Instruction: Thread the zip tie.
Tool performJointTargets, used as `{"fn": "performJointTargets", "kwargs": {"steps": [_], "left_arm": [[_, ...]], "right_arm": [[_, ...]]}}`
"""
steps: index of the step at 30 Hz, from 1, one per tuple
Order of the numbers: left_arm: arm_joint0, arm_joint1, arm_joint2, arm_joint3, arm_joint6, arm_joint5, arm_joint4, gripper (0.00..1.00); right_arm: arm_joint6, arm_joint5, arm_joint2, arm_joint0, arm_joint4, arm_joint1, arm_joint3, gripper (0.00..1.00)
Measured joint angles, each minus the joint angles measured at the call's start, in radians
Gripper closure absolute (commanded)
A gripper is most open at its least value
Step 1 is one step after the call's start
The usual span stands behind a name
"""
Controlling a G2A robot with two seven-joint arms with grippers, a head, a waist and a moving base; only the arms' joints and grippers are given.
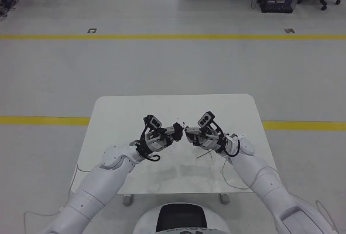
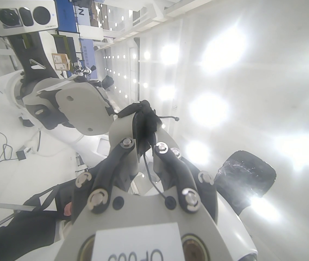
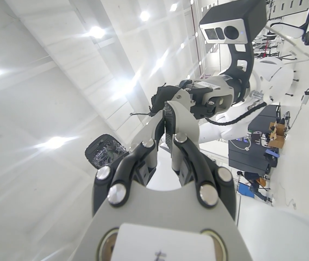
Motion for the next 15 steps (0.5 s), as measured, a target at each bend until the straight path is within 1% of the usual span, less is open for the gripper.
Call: {"fn": "performJointTargets", "kwargs": {"steps": [15], "left_arm": [[0.0, 0.0, 0.0, 0.0, 0.0, 0.0, 0.0, 1.0]], "right_arm": [[0.0, 0.002, 0.007, -0.004, -0.013, -0.003, 0.017, 1.0]]}}
